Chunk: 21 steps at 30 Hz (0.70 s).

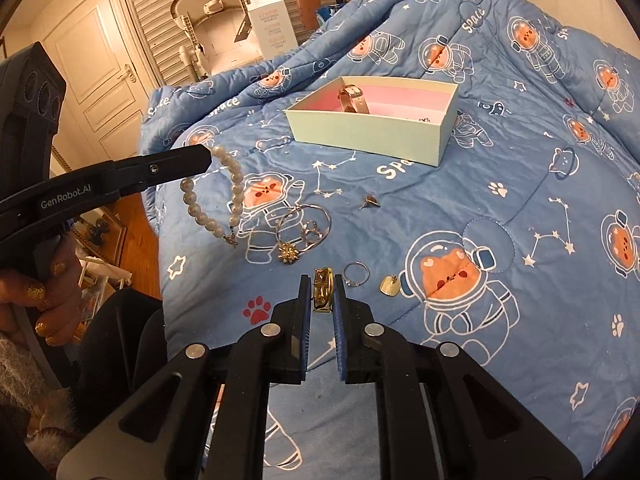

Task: Organize jewelry
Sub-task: 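Carry the pearl bracelet and gold keychain over the pink box with both tools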

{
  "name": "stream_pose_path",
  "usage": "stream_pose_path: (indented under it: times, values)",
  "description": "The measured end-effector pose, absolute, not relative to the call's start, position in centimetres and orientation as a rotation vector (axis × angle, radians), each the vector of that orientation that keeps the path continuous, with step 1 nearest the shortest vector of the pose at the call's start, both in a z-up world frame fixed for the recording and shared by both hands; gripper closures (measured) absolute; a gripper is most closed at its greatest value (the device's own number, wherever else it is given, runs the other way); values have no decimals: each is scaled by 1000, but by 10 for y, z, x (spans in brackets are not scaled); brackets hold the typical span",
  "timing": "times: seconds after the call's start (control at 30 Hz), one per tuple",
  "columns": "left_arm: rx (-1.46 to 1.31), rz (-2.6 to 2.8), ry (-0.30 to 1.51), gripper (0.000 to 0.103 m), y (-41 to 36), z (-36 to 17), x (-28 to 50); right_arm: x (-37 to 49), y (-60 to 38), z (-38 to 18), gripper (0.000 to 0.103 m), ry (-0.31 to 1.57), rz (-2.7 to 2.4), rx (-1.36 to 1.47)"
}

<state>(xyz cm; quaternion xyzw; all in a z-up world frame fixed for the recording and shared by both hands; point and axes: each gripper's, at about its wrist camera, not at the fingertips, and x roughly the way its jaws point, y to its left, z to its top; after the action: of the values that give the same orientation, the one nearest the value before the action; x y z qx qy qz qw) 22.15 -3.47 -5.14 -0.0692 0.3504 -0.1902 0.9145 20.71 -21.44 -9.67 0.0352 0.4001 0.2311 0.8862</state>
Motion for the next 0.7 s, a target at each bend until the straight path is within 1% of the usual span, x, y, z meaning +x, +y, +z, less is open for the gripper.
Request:
stream_pose_path:
  times: [0.33,0.7]
  values:
    - [-113,-434,705,94,-37,-35,235,227,-212,-72,92,790,542,94]
    - [-29,-470,693,94,-50,-19,280,284,-213,-53,92,754,550,82]
